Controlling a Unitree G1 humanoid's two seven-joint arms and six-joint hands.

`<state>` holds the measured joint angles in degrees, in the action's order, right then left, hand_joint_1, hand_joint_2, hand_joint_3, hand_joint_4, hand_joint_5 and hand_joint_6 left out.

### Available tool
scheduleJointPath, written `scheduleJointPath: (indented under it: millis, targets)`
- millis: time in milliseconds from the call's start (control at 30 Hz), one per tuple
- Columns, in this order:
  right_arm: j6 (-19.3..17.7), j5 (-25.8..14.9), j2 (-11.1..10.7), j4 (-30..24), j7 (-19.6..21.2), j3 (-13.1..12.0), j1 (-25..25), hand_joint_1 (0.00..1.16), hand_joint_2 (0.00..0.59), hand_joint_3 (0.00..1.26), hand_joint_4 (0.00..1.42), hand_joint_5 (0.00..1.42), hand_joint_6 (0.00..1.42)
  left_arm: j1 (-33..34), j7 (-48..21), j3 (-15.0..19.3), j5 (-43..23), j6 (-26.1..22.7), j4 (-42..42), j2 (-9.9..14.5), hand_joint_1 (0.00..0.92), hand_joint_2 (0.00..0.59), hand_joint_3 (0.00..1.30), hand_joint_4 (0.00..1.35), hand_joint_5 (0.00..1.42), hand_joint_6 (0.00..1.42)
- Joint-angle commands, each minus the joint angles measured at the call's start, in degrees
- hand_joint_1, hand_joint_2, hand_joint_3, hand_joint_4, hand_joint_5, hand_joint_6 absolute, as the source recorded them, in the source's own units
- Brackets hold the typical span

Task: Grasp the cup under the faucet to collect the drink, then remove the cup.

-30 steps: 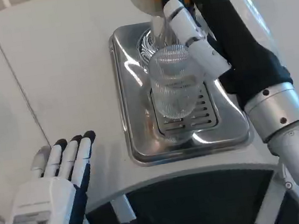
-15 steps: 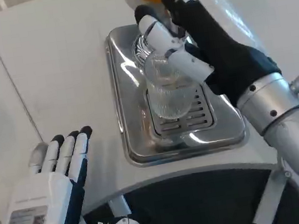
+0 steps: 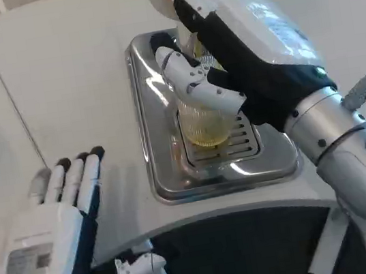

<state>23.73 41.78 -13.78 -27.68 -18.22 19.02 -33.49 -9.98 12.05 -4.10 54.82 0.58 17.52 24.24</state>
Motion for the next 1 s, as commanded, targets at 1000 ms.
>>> scheduleJointPath:
  millis: [1000]
  targets:
    - [3.6,-0.4,2.6,-5.4,-1.7,-3.6,4.6,0.0,0.573,0.0,0.0,0.0,0.0,15.3,1.3,-5.7,-0.2,-3.2,-11.2,-2.9,0.0,0.007,0.0,0.0,0.0,0.0]
